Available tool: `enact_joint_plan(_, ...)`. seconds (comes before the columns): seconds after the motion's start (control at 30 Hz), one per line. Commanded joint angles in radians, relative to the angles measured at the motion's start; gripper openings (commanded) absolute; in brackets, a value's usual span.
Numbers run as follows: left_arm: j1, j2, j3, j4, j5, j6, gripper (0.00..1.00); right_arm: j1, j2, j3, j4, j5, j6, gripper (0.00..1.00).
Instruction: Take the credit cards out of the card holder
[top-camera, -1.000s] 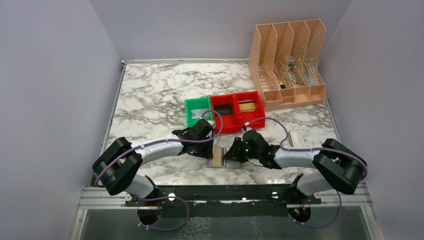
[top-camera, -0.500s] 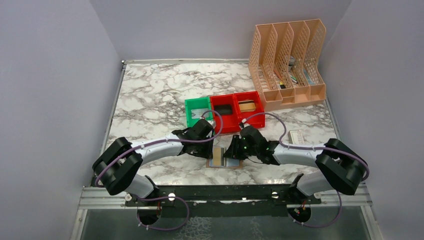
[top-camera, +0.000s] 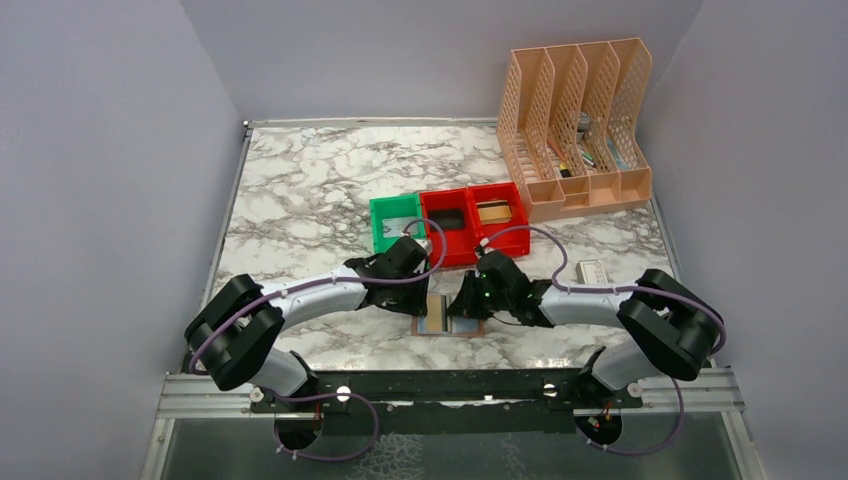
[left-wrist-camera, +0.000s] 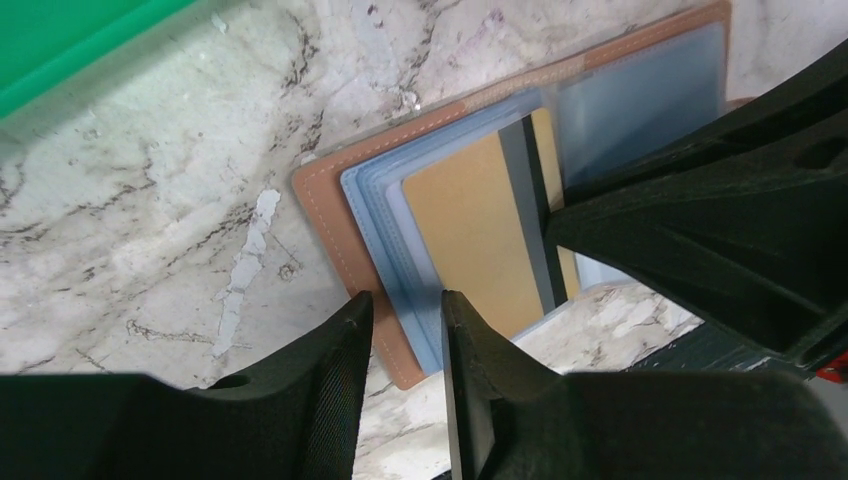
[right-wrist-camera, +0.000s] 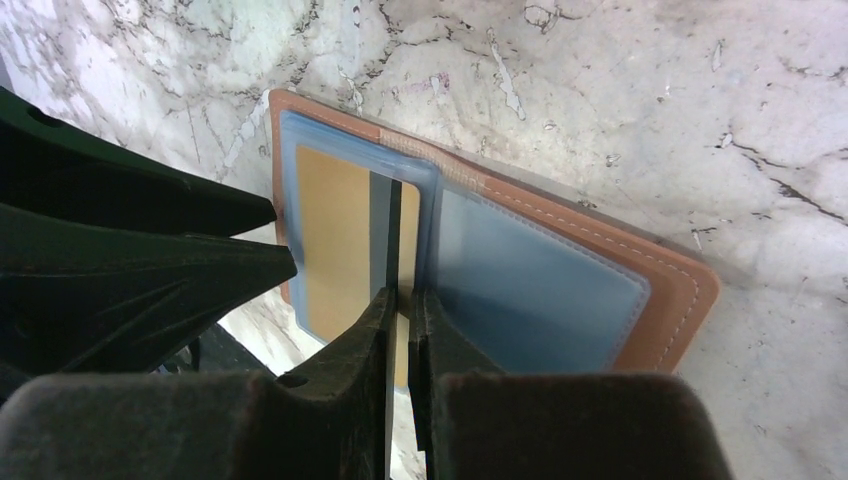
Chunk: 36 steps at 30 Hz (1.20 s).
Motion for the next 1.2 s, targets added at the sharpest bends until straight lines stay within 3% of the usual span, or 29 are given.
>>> enact_joint_plan(0.0, -0.007, -0.031, 0.053, -0.004, -0.031, -0.008, 0.36, -0.001, 0.008, -0.039, 0.002, 0.034, 0.011, 0.08)
enact_joint_plan(0.3, -0.012, -0.033, 0.051, 0.010, -0.011, -0.013, 0.46, -0.001, 0.010, -0.058, 0.023, 0.035, 0.027, 0.08)
enact_joint_plan(0.53, -0.036, -0.005, 0.051, -0.009, -0.031, -0.026, 0.48, -0.002, 0.018, -0.060, 0.028, 0.034, 0.043, 0.08)
enact_joint_plan(0.73, -0.074, 0.048, 0.089, -0.065, -0.116, -0.036, 0.44, -0.002, 0.017, -0.061, 0.032, 0.030, 0.048, 0.08)
enact_joint_plan(0.83, -0.087, 0.085, 0.113, -0.120, -0.173, -0.043, 0.37, -0.001, 0.000, -0.069, 0.049, 0.028, 0.047, 0.08)
enact_joint_plan(1.07, -0.095, 0.129, 0.139, -0.171, -0.204, -0.032, 0.30, -0.011, -0.045, -0.089, 0.094, 0.006, 0.053, 0.09)
enact_joint_plan(1.17, -0.097, 0.130, 0.138, -0.173, -0.201, -0.036, 0.29, -0.030, -0.056, -0.065, 0.027, 0.002, 0.044, 0.17)
